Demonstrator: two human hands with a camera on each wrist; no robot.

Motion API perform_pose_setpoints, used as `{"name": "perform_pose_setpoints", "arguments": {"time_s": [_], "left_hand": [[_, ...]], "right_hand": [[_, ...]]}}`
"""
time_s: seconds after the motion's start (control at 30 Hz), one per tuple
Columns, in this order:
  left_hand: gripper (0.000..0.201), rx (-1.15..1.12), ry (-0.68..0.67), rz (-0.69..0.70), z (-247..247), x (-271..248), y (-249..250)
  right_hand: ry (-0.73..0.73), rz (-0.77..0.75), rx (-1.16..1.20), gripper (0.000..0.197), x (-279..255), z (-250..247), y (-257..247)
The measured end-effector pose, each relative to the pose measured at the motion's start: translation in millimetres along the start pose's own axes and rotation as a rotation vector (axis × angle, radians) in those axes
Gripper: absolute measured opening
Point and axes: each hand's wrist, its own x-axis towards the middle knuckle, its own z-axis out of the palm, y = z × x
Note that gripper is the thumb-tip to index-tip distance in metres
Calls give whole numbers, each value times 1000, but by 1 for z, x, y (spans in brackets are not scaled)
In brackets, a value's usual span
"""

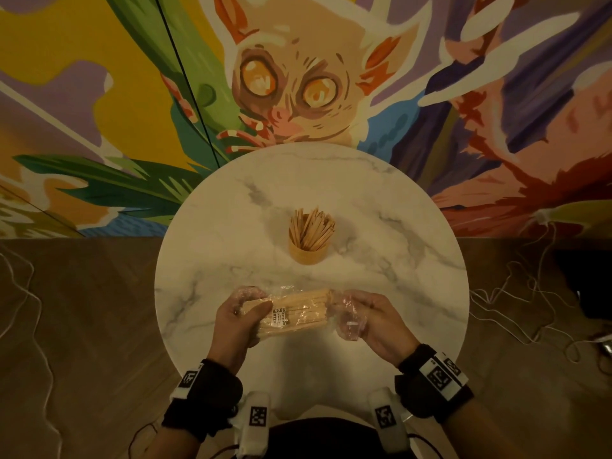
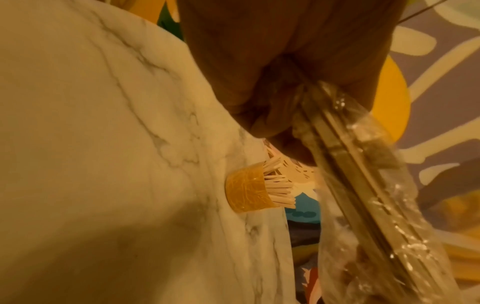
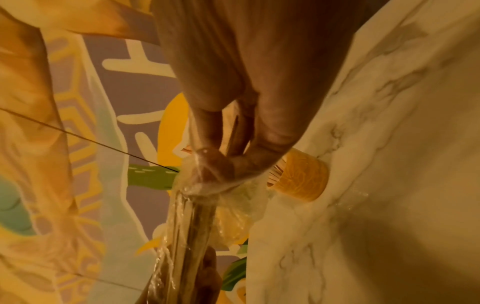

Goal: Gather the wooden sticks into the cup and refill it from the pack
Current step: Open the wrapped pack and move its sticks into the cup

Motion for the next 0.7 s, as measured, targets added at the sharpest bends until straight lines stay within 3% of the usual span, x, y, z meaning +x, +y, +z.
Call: {"name": "perform_pose_setpoints", "arguments": {"time_s": [0.13, 0.33, 0.43, 0.5, 0.57, 0.7], "left_hand": [[17, 92, -52, 32, -2, 0, -2], [21, 117, -139, 70, 2, -1, 3], [26, 70, -122, 31, 1, 2, 4], [17, -8, -55, -1, -1, 5, 4], [6, -57, 0, -12, -3, 7, 4], [14, -29, -27, 11, -1, 7, 6]], "right_hand": [[-50, -40, -133, 7, -2, 3, 1], [-37, -34, -118, 23, -4, 13, -1], [-2, -76, -108, 32, -5, 14, -2], [28, -113, -76, 39, -6, 10, -5], [34, -125, -38, 31, -5, 5, -9], [-7, -140, -77, 19, -4, 4, -12]]}}
